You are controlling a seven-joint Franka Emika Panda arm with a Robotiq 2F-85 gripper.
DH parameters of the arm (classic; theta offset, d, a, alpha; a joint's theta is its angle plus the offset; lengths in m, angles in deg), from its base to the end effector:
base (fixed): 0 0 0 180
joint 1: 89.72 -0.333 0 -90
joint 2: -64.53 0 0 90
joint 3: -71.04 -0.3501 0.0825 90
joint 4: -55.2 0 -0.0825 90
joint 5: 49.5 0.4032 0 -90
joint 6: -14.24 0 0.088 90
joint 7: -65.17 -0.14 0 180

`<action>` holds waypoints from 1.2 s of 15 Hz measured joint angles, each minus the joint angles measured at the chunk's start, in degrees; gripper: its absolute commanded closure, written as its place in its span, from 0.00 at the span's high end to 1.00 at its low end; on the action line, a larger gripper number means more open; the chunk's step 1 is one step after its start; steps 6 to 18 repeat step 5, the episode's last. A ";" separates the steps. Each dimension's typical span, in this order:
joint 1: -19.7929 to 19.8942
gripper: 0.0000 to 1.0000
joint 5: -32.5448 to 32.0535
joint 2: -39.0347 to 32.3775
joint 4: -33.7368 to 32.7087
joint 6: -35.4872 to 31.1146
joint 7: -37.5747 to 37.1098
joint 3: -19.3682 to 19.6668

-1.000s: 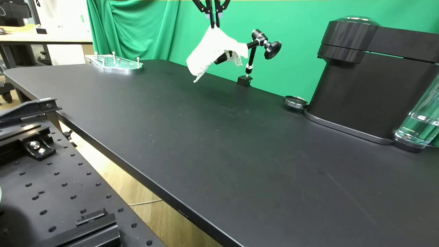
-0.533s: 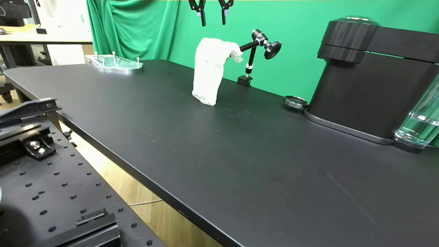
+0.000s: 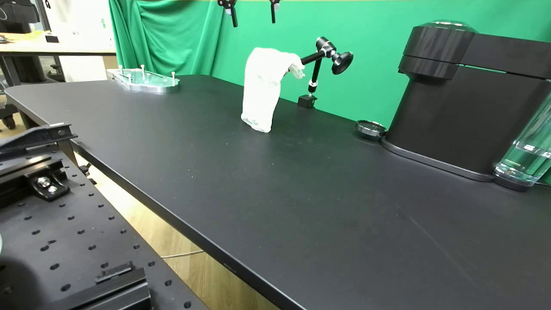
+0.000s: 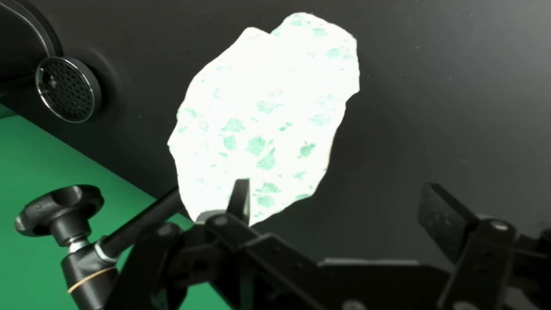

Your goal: Hang the cloth on the stand

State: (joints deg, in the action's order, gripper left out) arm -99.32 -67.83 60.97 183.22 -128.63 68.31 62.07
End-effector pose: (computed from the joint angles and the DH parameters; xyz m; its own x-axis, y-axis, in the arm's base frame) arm 0.5462 0.1784 0.3523 0.7962 0.5846 0.1560 0.5449 -0.8049 0.2351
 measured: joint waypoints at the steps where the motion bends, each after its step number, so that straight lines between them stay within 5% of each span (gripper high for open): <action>1: -0.40 1.00 0.32 0.01 0.01 0.83 1.72 -0.54; 5: -1.92 1.00 1.55 0.07 -0.02 3.39 7.04 -2.55; 18: -1.92 1.00 1.55 0.07 -0.02 3.39 7.04 -2.55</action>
